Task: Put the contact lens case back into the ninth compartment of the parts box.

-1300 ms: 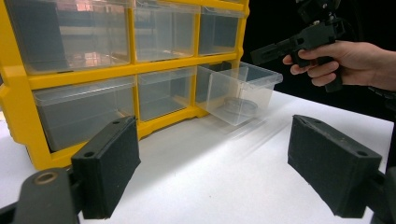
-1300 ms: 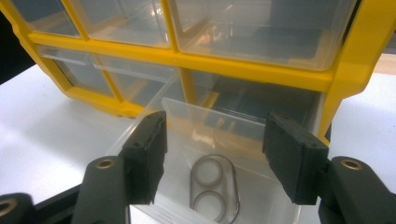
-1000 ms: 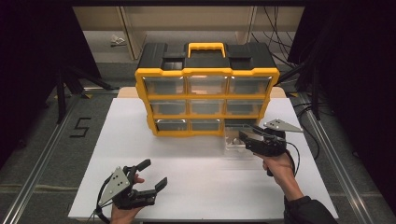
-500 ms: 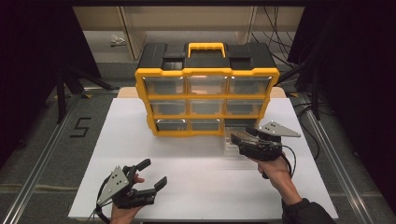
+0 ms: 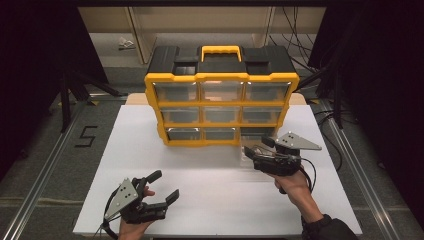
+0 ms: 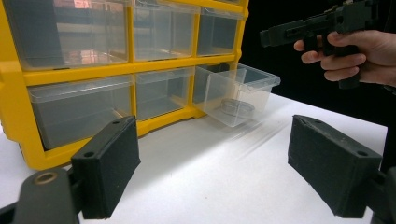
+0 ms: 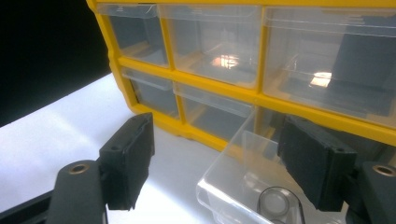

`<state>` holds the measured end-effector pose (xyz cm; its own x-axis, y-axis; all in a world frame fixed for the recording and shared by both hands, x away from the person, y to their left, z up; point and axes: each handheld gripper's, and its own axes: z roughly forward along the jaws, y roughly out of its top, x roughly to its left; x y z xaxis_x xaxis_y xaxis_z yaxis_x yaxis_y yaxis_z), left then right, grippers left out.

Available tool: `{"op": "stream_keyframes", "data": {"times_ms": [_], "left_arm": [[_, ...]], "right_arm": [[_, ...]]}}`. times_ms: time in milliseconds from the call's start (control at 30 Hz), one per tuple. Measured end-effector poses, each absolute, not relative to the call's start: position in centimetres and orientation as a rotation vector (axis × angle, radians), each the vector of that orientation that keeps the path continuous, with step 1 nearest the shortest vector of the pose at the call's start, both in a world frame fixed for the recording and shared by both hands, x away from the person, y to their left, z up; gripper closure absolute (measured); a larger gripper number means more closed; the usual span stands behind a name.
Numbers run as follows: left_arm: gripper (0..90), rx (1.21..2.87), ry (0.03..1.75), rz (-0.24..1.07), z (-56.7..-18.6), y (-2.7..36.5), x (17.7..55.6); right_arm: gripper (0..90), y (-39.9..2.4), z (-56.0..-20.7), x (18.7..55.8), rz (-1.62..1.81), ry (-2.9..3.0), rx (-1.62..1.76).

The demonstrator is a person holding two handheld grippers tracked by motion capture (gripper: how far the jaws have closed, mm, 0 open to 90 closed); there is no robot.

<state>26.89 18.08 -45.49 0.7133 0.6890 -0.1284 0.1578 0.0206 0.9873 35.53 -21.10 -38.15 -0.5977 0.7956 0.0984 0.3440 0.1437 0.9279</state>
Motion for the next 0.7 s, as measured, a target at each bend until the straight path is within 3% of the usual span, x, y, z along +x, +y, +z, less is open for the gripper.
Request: {"op": "stream_keyframes", "data": {"times_ms": [700], "left_arm": [[16.1,1.525,0.723,0.465,-45.5,18.1,27.0]], "right_arm": [[27.6,-20.1,-38.5,33.6,1.495,2.017,1.01]]}}
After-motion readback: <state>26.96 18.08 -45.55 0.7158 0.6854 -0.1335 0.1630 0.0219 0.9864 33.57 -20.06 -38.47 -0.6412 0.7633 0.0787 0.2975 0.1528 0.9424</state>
